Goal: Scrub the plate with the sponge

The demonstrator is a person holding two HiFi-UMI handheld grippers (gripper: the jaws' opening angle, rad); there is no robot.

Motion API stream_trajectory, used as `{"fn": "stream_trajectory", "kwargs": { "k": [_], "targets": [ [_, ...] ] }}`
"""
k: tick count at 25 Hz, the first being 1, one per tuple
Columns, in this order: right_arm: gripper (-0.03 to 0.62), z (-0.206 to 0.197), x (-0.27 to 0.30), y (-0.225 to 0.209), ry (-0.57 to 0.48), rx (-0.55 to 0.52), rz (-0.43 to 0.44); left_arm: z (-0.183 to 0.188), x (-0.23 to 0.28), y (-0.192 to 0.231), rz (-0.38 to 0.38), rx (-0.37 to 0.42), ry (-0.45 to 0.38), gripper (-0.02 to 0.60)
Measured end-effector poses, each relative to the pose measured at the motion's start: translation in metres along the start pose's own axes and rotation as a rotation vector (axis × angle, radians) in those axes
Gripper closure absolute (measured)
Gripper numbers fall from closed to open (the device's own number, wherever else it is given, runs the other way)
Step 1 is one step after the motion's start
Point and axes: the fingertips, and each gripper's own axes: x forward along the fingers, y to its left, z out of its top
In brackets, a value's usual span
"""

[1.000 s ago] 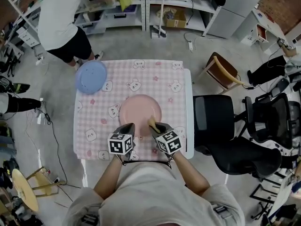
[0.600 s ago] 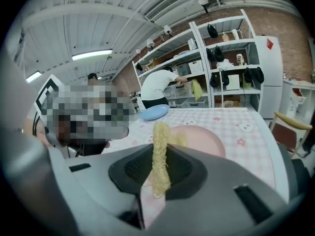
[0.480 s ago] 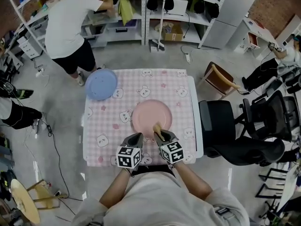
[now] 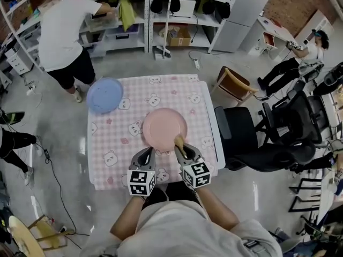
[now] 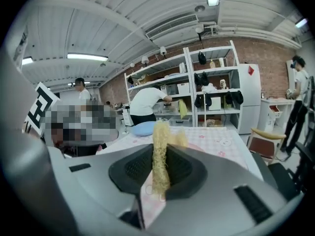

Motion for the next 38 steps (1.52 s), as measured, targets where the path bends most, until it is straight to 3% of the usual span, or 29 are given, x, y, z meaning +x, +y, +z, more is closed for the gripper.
{"fn": "stream_trajectory", "kwargs": {
  "k": [8,13,17,22,26,38],
  "targets": [
    [0.530,0.068,-0.022,-0.019,-0.152,-0.064,0.002,0.066,-0.012,-0.006,0.047,0.032,-0.133,0.571],
    [0.530,0.128,-0.047,-0.032,-0.299,-0.147,-0.007,0.114,-0.014,-0.021,0.049,0.060,-0.254,0.571],
    [0.530,0.158,-0.059,-0.035,-0.357,-0.169,0.003,0.149,-0.024,-0.026,0.072,0.056,-0.344,0.571],
    [0.530,0.188,-0.071,-0.042,-0.411,-0.179,0.009,0.182,-0.040,-0.031,0.135,0.141,-0.421,0.571],
    [0.530,0.205,-0.078,-0.040,-0.452,-0.202,0.006,0.193,-0.048,-0.034,0.151,0.177,-0.451,0.571],
    [0.530,0.209,-0.083,-0.037,-0.458,-0.225,0.016,0.189,-0.044,-0.041,0.160,0.170,-0.444,0.571]
  ]
}}
